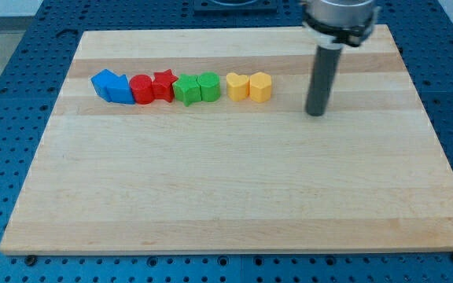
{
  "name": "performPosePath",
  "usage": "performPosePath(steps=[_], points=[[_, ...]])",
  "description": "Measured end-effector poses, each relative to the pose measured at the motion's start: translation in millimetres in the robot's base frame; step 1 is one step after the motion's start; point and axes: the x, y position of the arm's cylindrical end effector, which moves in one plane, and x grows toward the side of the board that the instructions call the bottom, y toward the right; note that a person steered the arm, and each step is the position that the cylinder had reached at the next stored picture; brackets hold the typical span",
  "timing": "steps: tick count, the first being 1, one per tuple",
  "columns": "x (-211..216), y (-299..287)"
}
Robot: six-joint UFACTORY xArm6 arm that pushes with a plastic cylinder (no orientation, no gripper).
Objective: Push the yellow blocks near the center of the board
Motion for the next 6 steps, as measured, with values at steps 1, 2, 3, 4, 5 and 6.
performPosePath(steps=[1,2,3,4,5,6], points=[[-24.1,34.0],[-58.3,27.8],[-63.6,-18.0],[-63.4,-66.9],[-64.8,-79.4],[-50.9,-103.1]])
